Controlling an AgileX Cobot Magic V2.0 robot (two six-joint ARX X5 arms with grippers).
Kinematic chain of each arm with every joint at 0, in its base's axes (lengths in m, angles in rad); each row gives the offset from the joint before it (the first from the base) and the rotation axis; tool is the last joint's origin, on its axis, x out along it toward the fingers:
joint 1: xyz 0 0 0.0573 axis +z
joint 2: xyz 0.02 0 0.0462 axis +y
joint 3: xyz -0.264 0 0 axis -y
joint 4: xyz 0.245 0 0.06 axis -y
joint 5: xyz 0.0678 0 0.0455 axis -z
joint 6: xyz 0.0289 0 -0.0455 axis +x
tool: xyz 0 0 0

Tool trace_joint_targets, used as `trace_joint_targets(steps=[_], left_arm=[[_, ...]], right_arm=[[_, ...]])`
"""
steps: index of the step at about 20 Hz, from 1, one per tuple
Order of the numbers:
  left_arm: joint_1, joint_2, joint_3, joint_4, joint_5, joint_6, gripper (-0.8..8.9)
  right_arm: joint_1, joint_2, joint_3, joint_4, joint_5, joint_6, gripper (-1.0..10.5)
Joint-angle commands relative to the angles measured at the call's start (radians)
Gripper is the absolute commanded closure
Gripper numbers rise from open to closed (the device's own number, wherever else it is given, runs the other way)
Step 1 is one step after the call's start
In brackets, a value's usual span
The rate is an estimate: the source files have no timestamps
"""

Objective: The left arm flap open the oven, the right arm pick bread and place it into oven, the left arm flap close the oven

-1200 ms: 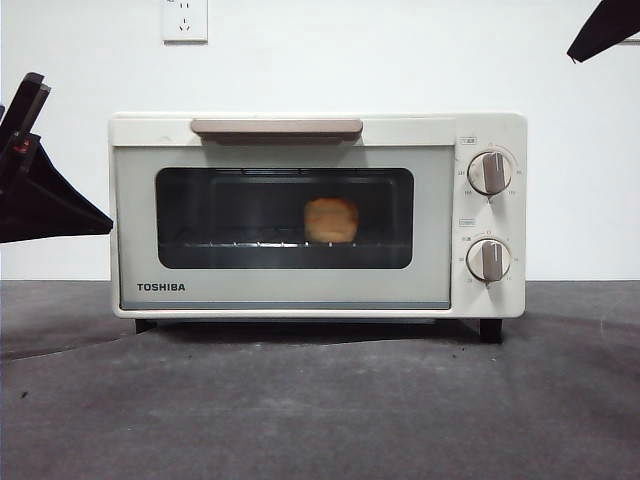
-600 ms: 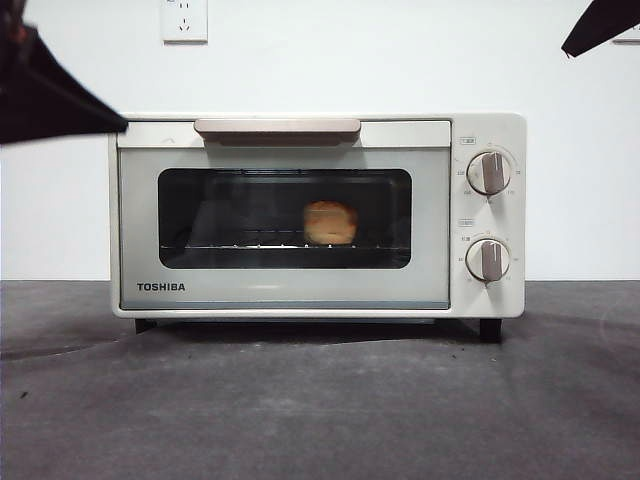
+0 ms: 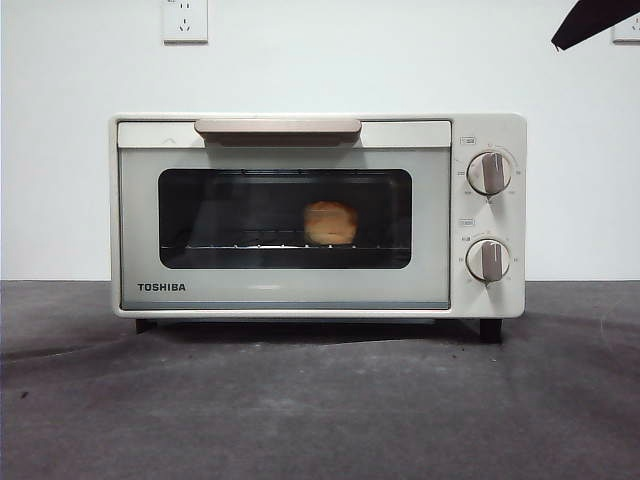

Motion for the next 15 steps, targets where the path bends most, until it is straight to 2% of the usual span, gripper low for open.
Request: trace_joint_targets(steps=[1, 3, 10, 11, 13, 15], left_arm=[[-0.021, -0.014, 0.03, -0.126, -0.004, 0.103, 7.97], [-0.031, -0.035, 0.03, -0.188, -0.005, 0.143, 7.97], [-0.032, -0.055, 0.03, -0.193, -0.004, 0.146, 7.94], [-0.032, -0.055, 0.03, -0.193, -0.004, 0.146, 7.94], [-0.032, -0.055, 0.03, -0.193, -0.004, 0.146, 7.94], [-0.032, -0.055, 0.03, -0.193, -0.004, 0.146, 7.94]], right_arm=[[0.007, 0.008, 0.017, 0.01, 0.025, -0.005, 4.6], [0.007, 0.008, 0.017, 0.01, 0.03, -0.005, 4.6], [0.007, 0.008, 0.017, 0.01, 0.029, -0.005, 4.8], [0.007, 0.008, 0.017, 0.009, 0.029, -0.005, 5.9], [0.007, 0.008, 0.017, 0.009, 0.03, -0.005, 9.2], [0.007, 0.008, 0.017, 0.01, 0.031, -0.005, 9.4]])
